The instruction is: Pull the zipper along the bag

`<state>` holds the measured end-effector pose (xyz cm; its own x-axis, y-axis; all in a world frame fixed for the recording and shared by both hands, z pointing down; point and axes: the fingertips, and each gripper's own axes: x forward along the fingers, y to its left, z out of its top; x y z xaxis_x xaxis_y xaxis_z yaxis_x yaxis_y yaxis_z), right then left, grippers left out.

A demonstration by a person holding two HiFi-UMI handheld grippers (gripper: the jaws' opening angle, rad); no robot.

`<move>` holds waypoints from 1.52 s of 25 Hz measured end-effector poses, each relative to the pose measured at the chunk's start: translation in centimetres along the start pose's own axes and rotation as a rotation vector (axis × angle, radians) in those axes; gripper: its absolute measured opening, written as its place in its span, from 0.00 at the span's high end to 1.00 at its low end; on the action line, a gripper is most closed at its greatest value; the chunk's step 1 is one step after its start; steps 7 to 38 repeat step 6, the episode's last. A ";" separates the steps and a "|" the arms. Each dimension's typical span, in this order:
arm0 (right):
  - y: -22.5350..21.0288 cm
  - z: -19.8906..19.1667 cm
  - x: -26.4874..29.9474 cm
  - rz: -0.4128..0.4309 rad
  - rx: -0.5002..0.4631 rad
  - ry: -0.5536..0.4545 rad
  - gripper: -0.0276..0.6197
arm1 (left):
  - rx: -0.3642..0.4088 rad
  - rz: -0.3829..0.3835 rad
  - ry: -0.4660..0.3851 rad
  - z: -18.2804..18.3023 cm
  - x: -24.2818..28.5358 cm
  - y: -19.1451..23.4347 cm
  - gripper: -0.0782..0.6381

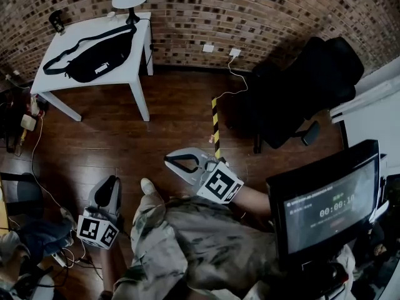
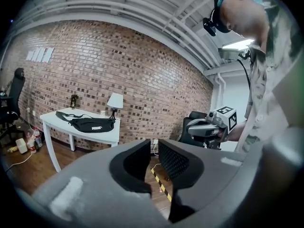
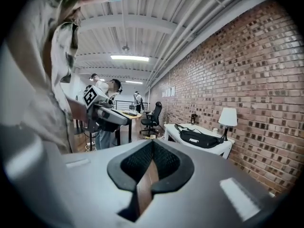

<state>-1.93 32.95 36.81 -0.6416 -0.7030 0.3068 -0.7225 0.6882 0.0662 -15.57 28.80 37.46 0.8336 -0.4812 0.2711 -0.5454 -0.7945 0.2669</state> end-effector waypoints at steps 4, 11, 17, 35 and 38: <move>-1.5 1.5 6.1 -0.010 -0.004 0.021 0.94 | 0.006 -0.028 0.015 1.1 0.4 6.3 0.82; -2.3 2.3 9.1 -0.019 -0.006 0.032 0.94 | 0.019 -0.043 0.020 1.9 0.5 9.4 0.82; -2.3 2.3 9.1 -0.019 -0.006 0.032 0.94 | 0.019 -0.043 0.020 1.9 0.5 9.4 0.82; -2.3 2.3 9.1 -0.019 -0.006 0.032 0.94 | 0.019 -0.043 0.020 1.9 0.5 9.4 0.82; -2.3 2.3 9.1 -0.019 -0.006 0.032 0.94 | 0.019 -0.043 0.020 1.9 0.5 9.4 0.82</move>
